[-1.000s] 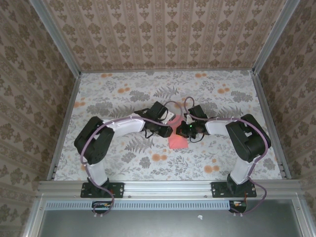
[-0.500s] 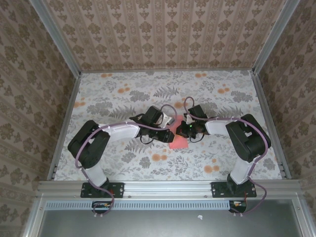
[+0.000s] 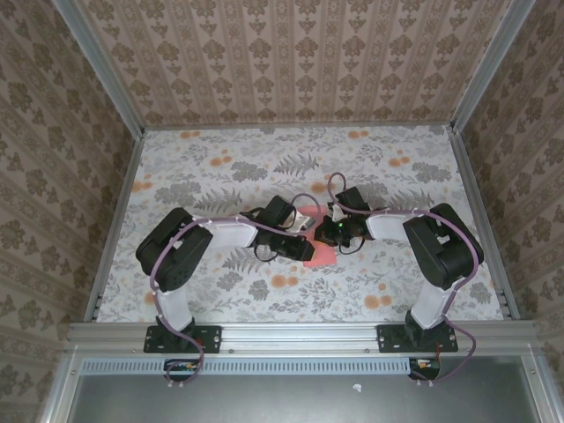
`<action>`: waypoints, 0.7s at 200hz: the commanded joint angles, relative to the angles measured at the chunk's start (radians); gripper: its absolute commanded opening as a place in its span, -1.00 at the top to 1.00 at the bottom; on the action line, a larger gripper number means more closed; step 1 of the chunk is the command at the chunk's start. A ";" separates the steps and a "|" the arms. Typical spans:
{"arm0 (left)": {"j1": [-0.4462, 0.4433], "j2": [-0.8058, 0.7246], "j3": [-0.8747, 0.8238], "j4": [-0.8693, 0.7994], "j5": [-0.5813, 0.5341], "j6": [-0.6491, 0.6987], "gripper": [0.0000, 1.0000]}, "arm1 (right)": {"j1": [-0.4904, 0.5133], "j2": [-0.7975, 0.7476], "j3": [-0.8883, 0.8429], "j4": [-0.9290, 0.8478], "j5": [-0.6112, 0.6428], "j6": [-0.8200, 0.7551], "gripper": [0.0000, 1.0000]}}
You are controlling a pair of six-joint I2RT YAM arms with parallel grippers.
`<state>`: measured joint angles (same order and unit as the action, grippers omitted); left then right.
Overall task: Fold a paper plane with a square sheet of paper (fold left side to right side)
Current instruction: Fold the triangle a second time at the center of the table.
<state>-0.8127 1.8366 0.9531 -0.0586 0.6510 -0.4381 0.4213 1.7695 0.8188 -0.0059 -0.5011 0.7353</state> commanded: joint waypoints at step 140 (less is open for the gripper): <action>-0.040 0.056 0.000 -0.120 -0.126 0.026 0.65 | -0.015 -0.042 0.013 -0.092 0.020 -0.056 1.00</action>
<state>-0.8299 1.8523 0.9562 -0.0929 0.5831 -0.4335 0.4191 1.7683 0.8253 -0.0193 -0.5049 0.7185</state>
